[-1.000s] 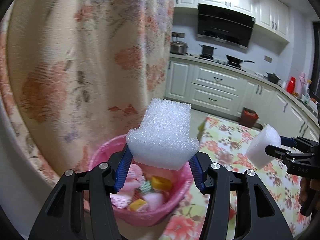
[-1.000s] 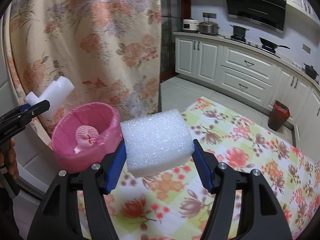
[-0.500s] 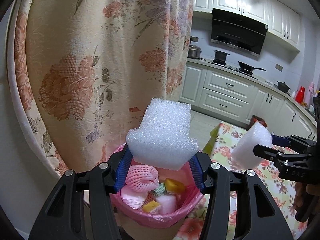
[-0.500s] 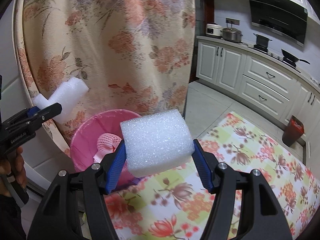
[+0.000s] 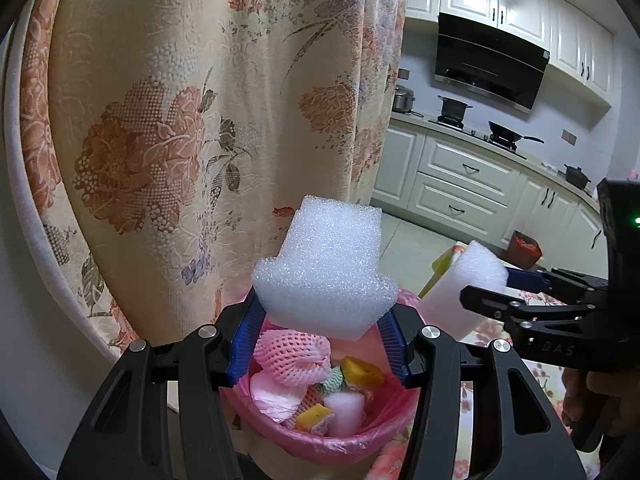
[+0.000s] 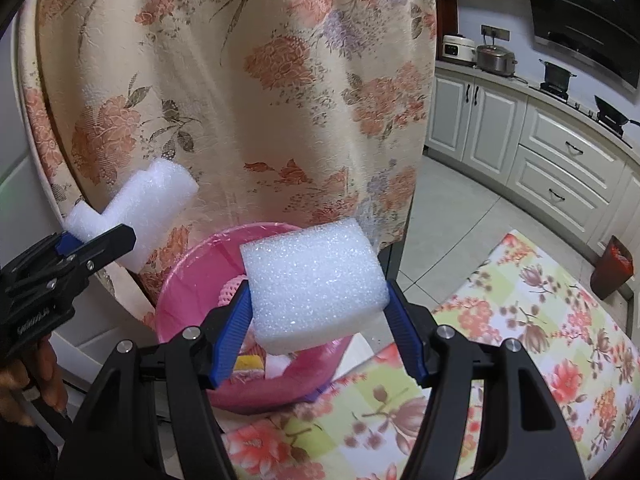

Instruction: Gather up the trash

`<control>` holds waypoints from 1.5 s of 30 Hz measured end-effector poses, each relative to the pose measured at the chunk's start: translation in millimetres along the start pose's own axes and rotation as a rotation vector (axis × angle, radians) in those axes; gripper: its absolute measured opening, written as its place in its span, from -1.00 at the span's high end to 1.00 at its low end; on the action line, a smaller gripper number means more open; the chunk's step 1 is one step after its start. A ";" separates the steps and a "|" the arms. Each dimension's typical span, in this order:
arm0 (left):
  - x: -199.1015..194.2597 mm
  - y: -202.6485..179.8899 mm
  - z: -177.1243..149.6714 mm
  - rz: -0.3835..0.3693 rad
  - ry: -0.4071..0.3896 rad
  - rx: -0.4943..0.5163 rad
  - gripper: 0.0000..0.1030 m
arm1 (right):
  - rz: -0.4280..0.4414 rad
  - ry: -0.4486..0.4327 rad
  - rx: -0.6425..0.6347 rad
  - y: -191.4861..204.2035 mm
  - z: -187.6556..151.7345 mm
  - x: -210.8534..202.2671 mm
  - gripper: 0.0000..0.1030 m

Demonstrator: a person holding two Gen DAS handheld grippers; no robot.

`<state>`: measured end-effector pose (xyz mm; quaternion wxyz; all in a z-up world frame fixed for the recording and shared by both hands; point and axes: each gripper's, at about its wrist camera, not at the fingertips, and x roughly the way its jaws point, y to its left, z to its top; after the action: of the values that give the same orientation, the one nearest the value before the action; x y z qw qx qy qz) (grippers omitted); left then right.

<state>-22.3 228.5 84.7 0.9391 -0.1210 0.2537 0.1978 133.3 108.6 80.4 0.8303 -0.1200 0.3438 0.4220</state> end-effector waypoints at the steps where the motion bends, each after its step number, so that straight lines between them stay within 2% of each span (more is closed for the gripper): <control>1: 1.4 0.7 0.7 0.001 0.001 -0.001 0.04 | 0.003 0.003 0.002 0.6 1.2 3.6 -0.23; 15: 24.2 3.2 9.2 0.018 0.024 -0.006 0.03 | 0.040 0.041 0.000 7.4 9.0 41.7 -0.26; 16: 26.8 2.6 9.5 0.017 0.028 -0.005 0.00 | 0.040 0.042 0.002 6.3 8.9 43.1 -0.27; 18: 31.6 1.3 9.6 0.016 0.037 -0.003 -0.02 | 0.042 0.043 0.007 4.4 8.4 44.4 -0.42; 20: 35.4 0.9 9.0 0.019 0.046 0.000 -0.19 | 0.042 0.040 0.006 3.1 8.2 44.5 -0.43; 24: 34.3 -0.7 7.5 0.020 0.053 0.000 -0.35 | 0.038 0.040 0.006 0.1 6.7 45.0 -0.43; 25: 33.0 -1.6 7.2 0.024 0.053 0.003 -0.40 | 0.036 0.039 0.008 -0.9 6.3 44.3 -0.43; 33: 19.4 -13.9 -0.8 0.033 0.090 0.033 -0.50 | 0.010 0.018 0.045 -14.6 -11.7 24.4 -0.52; 35: 14.6 -16.3 -5.6 0.036 0.098 0.035 -0.60 | 0.001 0.020 0.049 -16.9 -17.3 19.7 -0.53; 41: -3.5 -17.3 -17.3 0.043 0.119 0.027 -0.63 | -0.026 0.016 0.037 -16.1 -38.0 -1.0 -0.57; 45: -17.0 -18.5 -25.0 0.038 0.126 0.012 -0.63 | -0.044 0.002 0.036 -12.1 -49.7 -14.5 -0.72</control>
<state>-38.5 198.5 74.9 0.9179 -0.1230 0.3159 0.2061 113.5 67.8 52.5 0.8409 -0.1131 0.3495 0.3974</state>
